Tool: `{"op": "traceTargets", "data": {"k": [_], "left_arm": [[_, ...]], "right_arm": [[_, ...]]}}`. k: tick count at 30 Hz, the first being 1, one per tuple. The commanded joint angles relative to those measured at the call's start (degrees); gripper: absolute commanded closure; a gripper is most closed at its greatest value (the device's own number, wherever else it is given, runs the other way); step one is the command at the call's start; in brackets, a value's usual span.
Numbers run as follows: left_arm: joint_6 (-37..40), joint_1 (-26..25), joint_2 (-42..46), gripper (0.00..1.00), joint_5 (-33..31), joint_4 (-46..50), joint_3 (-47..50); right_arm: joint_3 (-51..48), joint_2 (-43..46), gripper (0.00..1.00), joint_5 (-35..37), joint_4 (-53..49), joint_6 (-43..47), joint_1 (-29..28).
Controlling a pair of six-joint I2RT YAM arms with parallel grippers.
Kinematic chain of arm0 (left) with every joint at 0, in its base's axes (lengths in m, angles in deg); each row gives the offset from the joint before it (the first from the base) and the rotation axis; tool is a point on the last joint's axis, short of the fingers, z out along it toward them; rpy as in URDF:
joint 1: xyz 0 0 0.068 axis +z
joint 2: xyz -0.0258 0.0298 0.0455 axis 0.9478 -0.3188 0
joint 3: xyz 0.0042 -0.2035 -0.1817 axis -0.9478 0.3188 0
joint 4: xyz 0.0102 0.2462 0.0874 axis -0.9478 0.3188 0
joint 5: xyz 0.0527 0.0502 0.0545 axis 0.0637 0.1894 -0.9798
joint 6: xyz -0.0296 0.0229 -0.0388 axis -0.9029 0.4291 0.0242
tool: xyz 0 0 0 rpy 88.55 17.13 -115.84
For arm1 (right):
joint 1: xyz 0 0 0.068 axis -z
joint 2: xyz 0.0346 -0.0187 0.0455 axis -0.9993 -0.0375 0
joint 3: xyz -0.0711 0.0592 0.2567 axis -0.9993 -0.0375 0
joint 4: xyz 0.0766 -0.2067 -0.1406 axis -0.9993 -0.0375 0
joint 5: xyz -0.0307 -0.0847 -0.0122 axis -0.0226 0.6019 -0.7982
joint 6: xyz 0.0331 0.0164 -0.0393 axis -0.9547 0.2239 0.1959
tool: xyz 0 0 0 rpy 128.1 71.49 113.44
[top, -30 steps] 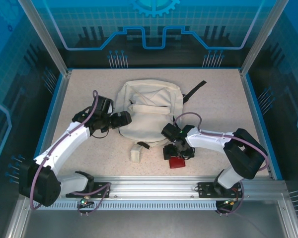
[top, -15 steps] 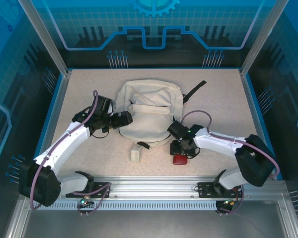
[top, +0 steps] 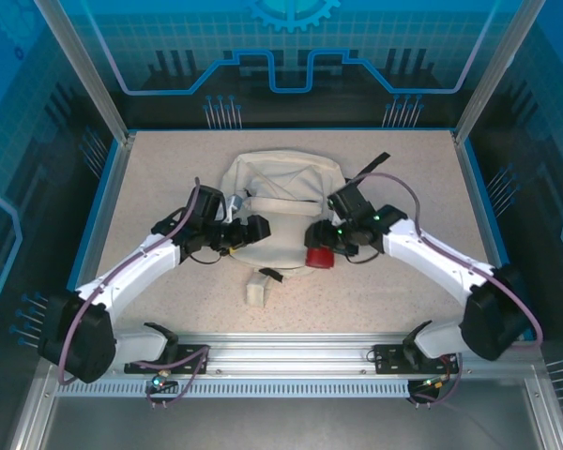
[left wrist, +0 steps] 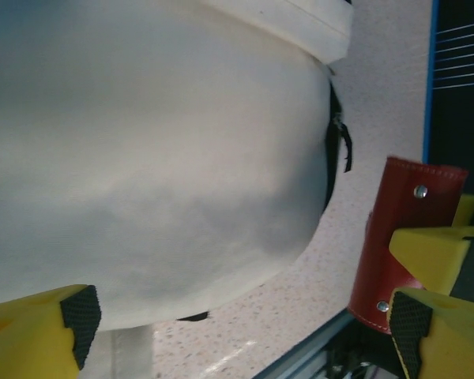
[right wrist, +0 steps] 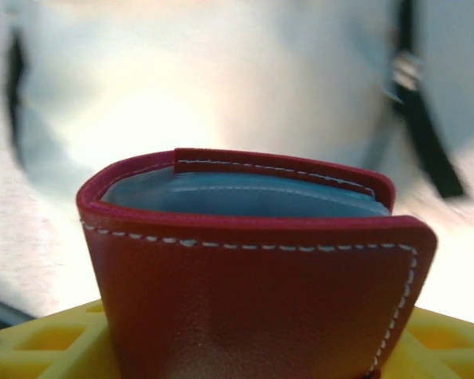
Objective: Pack the student bag
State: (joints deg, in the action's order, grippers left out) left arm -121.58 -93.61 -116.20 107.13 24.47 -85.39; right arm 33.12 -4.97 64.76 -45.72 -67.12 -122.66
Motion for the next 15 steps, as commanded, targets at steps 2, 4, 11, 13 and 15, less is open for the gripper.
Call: {"op": "traceTargets", "data": {"k": [2, 4, 11, 13, 15], "left_arm": [[-3.9, -1.4, -2.7, 0.10, 8.3, -10.9, 3.8], [-5.7, -1.4, -3.8, 0.12, 10.4, -16.2, 5.8], [-9.7, -1.3, -10.7, 0.23, 12.3, -27.0, 8.8], [-10.2, -1.4, -12.5, 0.26, 12.1, -28.3, 8.8], [-10.4, -1.3, -13.8, 0.31, 11.9, -29.2, 8.5]], "right_arm": [[7.9, -9.3, 0.31, -7.5, 3.7, 3.0, 0.8], [11.7, -13.6, 0.30, -9.3, 3.9, 3.0, 1.3], [18.4, -25.4, 0.17, -15.6, 4.8, 3.1, 3.3], [18.4, -25.5, 0.12, -15.8, 5.1, 3.3, 3.5], [17.9, -25.4, 0.11, -16.5, 5.3, 3.2, 4.0]]}}
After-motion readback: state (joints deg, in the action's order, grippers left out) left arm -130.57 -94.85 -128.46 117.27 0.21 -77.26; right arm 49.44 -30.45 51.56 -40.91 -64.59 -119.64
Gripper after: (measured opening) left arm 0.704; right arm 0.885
